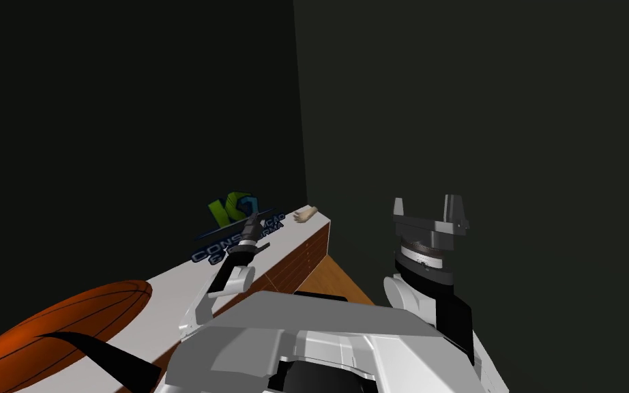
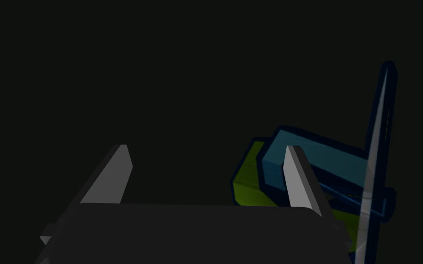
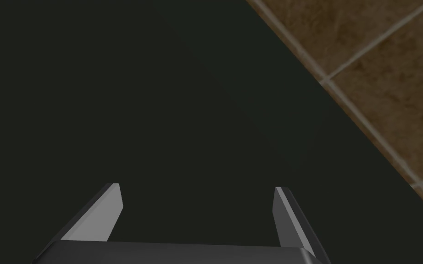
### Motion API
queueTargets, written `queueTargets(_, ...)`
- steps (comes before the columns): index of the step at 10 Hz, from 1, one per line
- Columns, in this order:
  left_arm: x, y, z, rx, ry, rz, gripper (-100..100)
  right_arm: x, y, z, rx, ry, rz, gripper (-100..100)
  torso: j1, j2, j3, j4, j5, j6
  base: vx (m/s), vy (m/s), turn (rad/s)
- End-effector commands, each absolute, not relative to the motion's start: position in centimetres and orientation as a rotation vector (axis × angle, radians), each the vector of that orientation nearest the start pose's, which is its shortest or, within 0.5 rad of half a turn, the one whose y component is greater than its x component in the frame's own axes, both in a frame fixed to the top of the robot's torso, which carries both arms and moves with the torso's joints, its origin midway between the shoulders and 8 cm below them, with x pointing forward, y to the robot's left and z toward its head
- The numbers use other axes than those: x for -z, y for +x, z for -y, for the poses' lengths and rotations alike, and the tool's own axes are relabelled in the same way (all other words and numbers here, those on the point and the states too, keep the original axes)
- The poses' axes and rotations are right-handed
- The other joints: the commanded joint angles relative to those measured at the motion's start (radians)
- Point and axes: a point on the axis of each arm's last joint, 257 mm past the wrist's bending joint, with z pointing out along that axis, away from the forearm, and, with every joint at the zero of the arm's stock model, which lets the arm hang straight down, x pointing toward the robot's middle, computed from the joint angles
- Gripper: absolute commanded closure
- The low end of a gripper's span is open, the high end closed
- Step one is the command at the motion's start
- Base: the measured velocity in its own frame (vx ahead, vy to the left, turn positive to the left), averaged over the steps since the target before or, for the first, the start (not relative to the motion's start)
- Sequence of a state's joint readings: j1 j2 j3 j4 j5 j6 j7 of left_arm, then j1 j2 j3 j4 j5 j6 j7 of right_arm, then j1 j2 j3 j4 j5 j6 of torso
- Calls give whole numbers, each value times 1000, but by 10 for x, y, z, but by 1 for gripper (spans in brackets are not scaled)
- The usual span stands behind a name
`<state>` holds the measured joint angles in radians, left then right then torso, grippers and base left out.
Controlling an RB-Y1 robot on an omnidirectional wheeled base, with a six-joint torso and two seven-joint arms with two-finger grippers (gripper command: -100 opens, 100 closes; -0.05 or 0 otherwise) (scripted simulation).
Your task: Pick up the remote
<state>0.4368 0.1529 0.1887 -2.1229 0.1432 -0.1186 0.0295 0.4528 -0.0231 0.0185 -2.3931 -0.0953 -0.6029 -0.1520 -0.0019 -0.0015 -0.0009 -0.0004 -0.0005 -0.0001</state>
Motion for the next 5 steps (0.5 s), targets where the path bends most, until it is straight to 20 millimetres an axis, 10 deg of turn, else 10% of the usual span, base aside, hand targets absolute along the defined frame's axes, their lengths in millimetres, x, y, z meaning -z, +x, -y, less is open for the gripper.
queueTargets(1, 113, 405, -396, 1056, -1089, -926, -100, -103, 298, 270, -1599, 531, -359, 0, 0, 0, 0, 0, 0, 0, 24, -26, -77)
queueTargets(5, 144, 408, -416, 994, -1196, -977, -100, -103, 298, 270, -1599, 531, -359, 0, 0, 1, 0, 0, 0, 0, 14, -22, -48)
